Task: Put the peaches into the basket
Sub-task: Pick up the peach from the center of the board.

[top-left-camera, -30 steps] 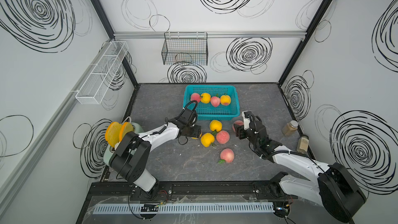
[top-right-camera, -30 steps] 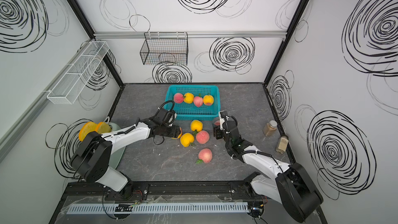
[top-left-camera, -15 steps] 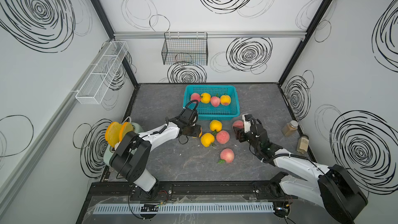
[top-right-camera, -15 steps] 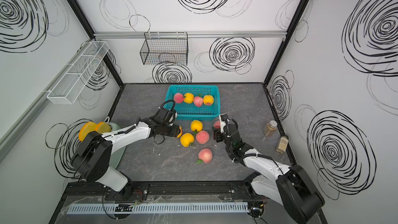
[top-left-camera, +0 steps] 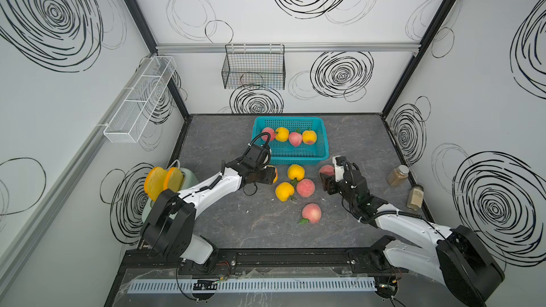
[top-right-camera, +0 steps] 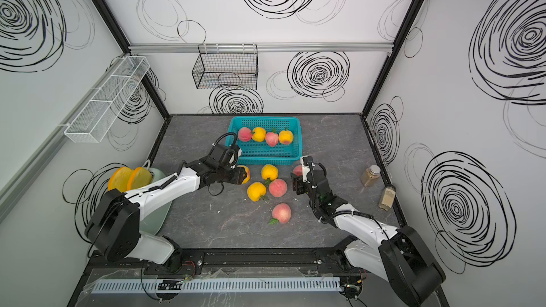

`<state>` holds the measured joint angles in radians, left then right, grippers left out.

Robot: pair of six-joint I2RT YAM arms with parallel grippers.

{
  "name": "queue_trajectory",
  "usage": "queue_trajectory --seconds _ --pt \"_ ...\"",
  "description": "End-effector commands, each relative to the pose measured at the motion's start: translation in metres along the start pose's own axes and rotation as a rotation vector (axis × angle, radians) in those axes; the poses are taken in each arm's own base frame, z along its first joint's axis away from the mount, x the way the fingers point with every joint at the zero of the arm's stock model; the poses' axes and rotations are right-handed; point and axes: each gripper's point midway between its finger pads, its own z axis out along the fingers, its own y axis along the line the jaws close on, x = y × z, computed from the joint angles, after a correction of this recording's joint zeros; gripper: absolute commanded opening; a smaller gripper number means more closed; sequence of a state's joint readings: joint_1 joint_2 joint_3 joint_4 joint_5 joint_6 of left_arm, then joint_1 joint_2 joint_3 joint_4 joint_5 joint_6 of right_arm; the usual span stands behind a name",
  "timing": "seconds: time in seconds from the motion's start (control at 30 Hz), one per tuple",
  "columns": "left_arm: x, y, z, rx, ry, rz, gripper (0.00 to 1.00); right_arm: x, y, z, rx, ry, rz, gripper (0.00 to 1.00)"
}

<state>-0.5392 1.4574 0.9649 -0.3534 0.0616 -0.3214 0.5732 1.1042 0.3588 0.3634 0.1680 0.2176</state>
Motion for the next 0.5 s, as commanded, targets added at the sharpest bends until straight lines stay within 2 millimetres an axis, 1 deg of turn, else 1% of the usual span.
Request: queue_trajectory --seconds 0.0,0.07,0.13,0.23,0.33,0.4,0.47 --pt "-0.037 -0.012 -0.033 0.015 -0.125 0.022 0.05 -0.007 0.001 -0.002 -0.001 -0.029 0.009 0.69" --pt "-0.052 -0.017 -0.051 0.015 -0.181 0.024 0.05 -0.006 0.001 -0.002 -0.001 -0.028 0.009 0.69" --pt "-0.072 -0.021 -0.075 0.015 -0.265 0.024 0.05 -0.007 0.001 -0.002 -0.001 -0.030 0.009 0.69" --pt "-0.098 -0.024 -0.102 -0.002 -0.363 0.038 0.05 -0.008 0.002 -0.003 -0.003 -0.035 0.010 0.69" --pt "-0.119 -0.019 -0.115 -0.045 -0.422 0.044 0.07 -0.009 0.002 -0.003 -0.004 -0.038 0.011 0.69" --pt "-0.129 -0.017 -0.115 -0.052 -0.436 0.039 0.07 -0.009 0.002 -0.004 -0.005 -0.039 0.009 0.69" --pt "-0.137 -0.014 -0.109 -0.059 -0.430 0.033 0.07 -0.010 0.001 -0.004 0.000 -0.043 0.010 0.69"
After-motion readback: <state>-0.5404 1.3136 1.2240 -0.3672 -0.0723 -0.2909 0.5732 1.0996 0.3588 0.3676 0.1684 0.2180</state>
